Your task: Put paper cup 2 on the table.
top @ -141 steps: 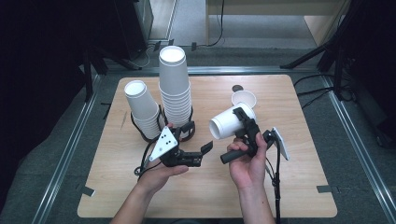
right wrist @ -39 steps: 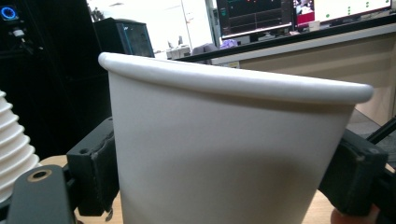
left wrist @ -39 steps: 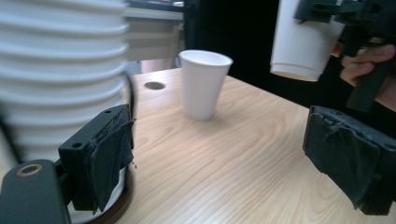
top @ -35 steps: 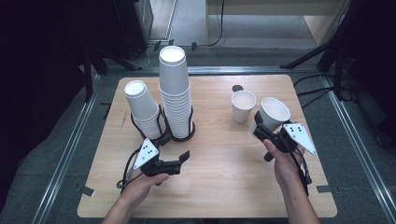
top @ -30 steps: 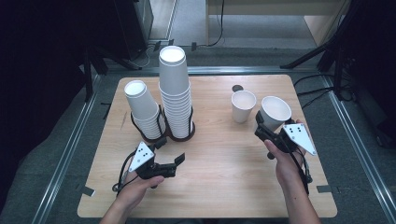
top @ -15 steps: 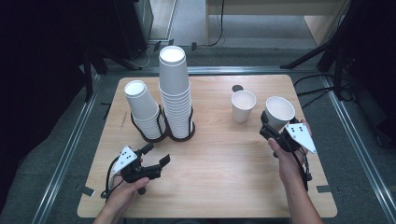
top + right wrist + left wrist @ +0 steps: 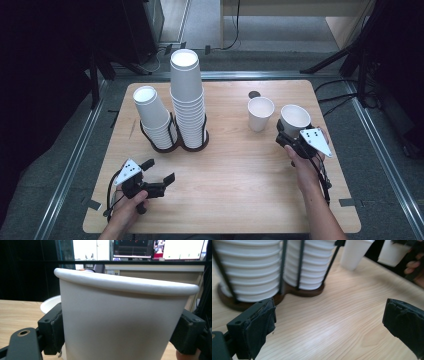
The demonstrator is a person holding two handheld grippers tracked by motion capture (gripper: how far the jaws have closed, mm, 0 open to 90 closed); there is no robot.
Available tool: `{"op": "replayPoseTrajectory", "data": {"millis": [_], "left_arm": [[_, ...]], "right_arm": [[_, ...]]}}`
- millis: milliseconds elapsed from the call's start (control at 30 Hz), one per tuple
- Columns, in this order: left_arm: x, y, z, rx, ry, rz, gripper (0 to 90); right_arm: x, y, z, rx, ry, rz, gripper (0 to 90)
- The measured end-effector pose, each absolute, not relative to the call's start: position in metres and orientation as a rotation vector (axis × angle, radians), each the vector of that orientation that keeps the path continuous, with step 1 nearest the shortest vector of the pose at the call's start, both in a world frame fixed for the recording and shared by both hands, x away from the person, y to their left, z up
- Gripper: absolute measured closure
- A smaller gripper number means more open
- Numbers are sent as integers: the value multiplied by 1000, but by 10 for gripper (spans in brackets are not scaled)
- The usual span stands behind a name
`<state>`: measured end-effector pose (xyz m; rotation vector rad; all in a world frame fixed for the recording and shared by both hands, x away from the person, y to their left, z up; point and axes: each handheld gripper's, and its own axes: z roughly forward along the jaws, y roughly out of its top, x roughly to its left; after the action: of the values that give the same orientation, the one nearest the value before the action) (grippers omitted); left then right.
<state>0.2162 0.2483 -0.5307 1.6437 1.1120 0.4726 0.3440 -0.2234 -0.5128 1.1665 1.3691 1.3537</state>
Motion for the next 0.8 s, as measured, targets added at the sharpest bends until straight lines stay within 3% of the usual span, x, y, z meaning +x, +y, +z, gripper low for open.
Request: {"op": "replayPoseTrajectory", "data": {"millis": [400,800], "left_arm": [[211,280,-540,1571,1296,627,0],[196,299,-551,1523,1356,746,0]], "right_arm": [[361,-224,-529,1245,1402,1266,148],[370,-225,-537,1295,1398,1247,146]]}}
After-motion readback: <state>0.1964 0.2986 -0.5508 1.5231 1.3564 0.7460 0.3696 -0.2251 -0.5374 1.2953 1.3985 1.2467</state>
